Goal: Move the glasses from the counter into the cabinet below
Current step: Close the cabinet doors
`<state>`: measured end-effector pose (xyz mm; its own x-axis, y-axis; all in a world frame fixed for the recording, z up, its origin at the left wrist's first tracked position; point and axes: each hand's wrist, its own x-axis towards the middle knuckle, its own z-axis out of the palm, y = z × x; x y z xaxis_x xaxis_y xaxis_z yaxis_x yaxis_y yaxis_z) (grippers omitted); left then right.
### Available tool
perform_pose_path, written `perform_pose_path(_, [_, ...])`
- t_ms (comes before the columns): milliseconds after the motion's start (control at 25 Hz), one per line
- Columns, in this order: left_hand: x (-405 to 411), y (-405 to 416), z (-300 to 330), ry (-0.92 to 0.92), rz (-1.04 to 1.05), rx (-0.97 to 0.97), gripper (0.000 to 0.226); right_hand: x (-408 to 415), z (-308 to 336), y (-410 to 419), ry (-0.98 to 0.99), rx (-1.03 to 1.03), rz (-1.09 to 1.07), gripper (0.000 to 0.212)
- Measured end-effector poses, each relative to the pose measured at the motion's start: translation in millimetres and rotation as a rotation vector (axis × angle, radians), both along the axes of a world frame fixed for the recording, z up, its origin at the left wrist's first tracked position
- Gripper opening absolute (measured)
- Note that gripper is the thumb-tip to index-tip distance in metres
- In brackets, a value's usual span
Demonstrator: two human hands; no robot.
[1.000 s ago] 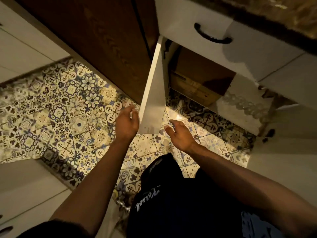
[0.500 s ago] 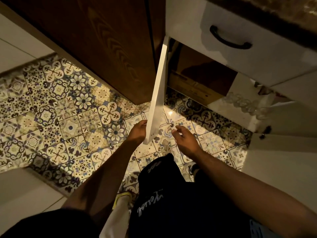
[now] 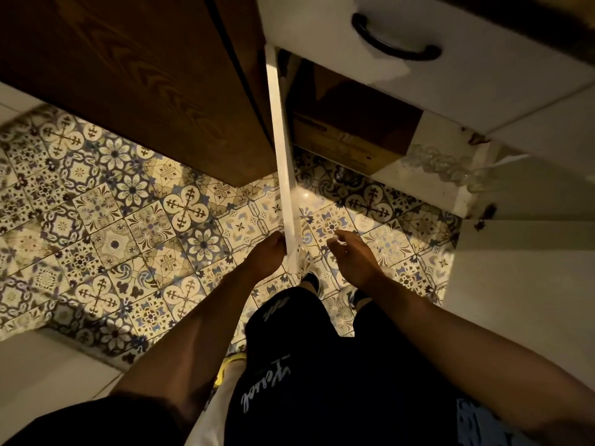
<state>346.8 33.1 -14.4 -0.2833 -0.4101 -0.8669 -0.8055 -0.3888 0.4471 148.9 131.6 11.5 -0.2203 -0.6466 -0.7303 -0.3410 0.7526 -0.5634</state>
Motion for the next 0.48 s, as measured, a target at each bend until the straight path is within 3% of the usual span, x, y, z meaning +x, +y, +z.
perform_pose_path(120, [-24,1,5,0.033,-0.017,0.011,0.041,-2,7,-3,-0.054,-0.084,-0.027,0.052])
perform_pose_path(280, [-65,10,8,0.095,0.020,0.034,0.050,-4,15,-3,-0.095,-0.174,-0.053,0.033])
perform_pose_path(400, [-90,16,8,0.121,-0.001,0.005,0.026,-17,17,0,-0.071,-0.213,-0.147,0.024])
perform_pose_path(480, [-110,16,10,0.160,0.003,0.036,0.032,-32,16,4,-0.026,-0.230,-0.191,0.021])
